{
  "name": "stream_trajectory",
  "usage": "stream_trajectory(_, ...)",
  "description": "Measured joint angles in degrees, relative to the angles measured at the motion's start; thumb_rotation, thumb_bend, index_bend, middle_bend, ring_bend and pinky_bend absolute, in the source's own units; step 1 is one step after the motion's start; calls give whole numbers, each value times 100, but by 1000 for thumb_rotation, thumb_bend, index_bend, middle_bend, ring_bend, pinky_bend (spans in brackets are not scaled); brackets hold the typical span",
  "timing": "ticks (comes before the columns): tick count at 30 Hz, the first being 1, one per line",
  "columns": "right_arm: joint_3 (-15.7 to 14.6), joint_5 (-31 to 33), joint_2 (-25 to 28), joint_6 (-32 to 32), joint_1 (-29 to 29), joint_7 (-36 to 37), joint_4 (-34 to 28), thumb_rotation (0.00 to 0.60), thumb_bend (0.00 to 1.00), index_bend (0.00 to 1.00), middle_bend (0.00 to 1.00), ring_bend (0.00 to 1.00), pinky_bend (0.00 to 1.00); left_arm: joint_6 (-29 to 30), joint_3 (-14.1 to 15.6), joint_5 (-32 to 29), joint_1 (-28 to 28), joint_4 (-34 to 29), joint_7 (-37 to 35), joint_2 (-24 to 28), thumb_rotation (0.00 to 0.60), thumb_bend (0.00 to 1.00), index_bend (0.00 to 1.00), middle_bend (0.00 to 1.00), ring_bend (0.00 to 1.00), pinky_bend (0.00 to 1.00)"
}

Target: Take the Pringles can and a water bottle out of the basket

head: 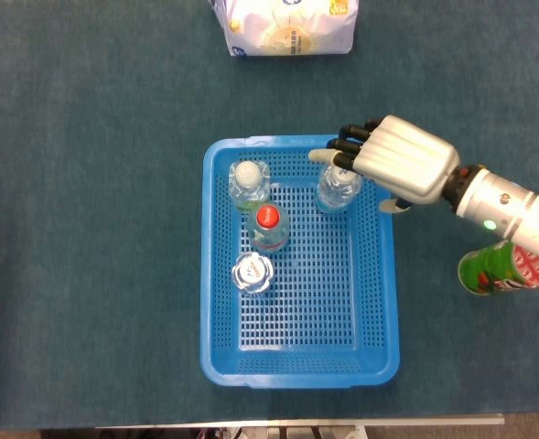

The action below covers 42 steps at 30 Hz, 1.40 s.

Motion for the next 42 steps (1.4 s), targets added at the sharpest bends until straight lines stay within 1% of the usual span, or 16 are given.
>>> stream_trajectory(7, -48, 119, -127, -178, 158, -95, 99, 600, 0, 232, 323, 261, 444, 40, 33, -12, 60, 59, -98, -17, 600, 246, 248, 176, 101, 342)
stream_trajectory(20, -117, 305, -299, -307, 339, -186, 261, 600, 0, 271, 355, 317, 457, 64, 69, -12, 120, 133, -190, -48, 600, 246, 248, 176, 100, 342)
stream_trajectory(26, -162, 347, -339, -300, 372, -198, 296, 600, 0, 321, 377, 368, 482, 79, 80, -23, 151, 146, -211, -54, 600, 246, 248, 176, 100, 342)
stream_trajectory(32, -196, 379, -355, -254, 382, -204, 312, 600, 0, 437, 445, 438, 516, 89, 85, -18, 169, 173, -243, -69, 600, 246, 248, 176, 101, 342)
stream_trajectory(36, -211, 419, -361, -233, 383, -191, 325, 600, 0, 467, 489, 484, 555, 90, 86, -14, 174, 186, -254, -79, 600, 246, 248, 176, 100, 342)
stream_trajectory(42, -222, 447, -363, -134, 359, -141, 338, 600, 0, 510, 542, 538, 580, 87, 84, -14, 179, 196, -255, -88, 600, 246, 247, 176, 100, 342)
